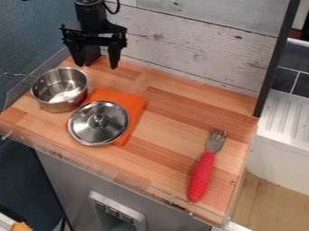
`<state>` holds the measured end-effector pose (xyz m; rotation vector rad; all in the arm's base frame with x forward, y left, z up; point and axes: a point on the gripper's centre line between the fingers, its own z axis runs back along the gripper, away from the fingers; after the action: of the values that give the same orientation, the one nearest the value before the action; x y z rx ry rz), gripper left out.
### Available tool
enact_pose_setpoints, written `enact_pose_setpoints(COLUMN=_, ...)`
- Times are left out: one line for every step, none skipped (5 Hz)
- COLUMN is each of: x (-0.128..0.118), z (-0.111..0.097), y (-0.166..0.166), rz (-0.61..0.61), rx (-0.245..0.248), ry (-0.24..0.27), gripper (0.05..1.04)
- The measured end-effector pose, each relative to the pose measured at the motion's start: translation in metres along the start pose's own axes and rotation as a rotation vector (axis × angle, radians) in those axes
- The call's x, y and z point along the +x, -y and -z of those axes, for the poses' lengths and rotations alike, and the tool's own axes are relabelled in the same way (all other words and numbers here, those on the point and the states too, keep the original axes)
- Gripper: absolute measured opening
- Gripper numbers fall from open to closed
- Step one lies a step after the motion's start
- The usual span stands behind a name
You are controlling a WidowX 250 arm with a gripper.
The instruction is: Put the silver lid on the silver pot
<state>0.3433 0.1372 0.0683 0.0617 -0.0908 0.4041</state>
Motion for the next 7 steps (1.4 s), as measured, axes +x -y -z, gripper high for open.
enact_pose_setpoints(x=-0.005, z=0.013, y=0.001, rz=0.004, rx=0.0, ry=-0.035, gripper=0.999)
enact_pose_setpoints(x=-0.034, z=0.024, y=0.003, rz=0.065, rx=-0.022, ry=-0.05, gripper=0.999)
enact_pose_setpoints(x=-0.051, z=0.016, y=0.006, rz=0.118, rx=-0.042, ry=0.003, gripper=0.999)
enact_pose_setpoints(x=-0.068, z=0.021, y=0.006, rz=0.176, rx=-0.041, ry=0.011, gripper=0.999)
enact_pose_setpoints(x=-0.072, z=0.034, y=0.009, rz=0.206, rx=-0.013, ry=-0.001, gripper=0.999)
enact_pose_setpoints(x=-0.076, z=0.053, y=0.013, rz=0.221, rx=0.001, ry=-0.041, gripper=0.964)
enact_pose_setpoints(x=-0.076, z=0.054, y=0.014, rz=0.224, rx=0.001, ry=-0.039, gripper=0.69)
